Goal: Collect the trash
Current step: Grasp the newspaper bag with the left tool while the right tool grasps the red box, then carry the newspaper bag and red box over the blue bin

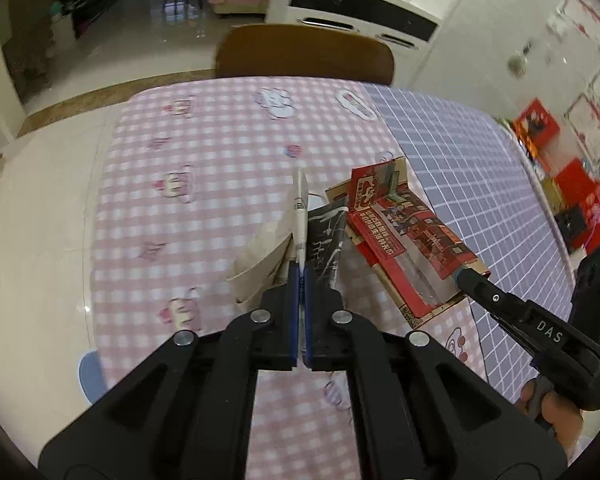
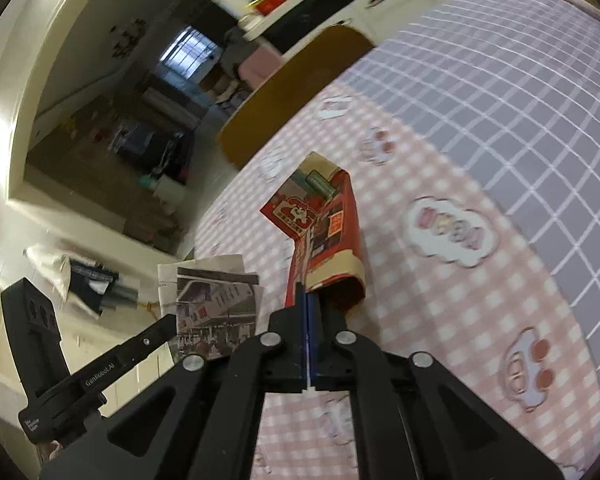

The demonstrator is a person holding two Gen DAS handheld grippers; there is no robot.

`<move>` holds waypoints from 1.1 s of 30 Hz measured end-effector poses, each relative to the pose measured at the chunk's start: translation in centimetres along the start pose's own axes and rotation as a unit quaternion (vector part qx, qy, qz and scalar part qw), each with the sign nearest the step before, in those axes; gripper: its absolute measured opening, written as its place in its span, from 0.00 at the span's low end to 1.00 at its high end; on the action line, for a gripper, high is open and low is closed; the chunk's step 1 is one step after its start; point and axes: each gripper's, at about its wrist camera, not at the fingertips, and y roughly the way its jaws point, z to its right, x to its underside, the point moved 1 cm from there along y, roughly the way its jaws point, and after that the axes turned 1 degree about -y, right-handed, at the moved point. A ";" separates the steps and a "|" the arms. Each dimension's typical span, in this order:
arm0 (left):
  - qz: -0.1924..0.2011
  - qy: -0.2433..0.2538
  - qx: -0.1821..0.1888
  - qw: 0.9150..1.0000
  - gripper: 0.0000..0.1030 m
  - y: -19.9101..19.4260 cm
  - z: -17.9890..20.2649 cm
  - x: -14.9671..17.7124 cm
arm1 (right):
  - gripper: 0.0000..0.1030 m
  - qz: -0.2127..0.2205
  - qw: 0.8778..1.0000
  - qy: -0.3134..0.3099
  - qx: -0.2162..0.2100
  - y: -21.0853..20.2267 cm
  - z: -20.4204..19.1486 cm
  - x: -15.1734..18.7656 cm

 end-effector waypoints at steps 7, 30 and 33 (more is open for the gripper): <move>0.034 -0.063 -0.003 0.997 0.02 -6.1 -8.0 2.2 | 0.01 -0.042 0.996 -0.069 -0.030 2.3 -9.1 3.8; 0.014 -0.255 -0.114 0.960 0.02 -21.3 -43.4 23.9 | 0.01 -0.262 0.953 -0.135 -0.067 18.4 -33.5 36.2; 0.005 -0.282 -0.117 0.952 0.02 -21.1 -46.2 26.5 | 0.01 -0.287 0.947 -0.139 -0.044 20.5 -33.8 38.9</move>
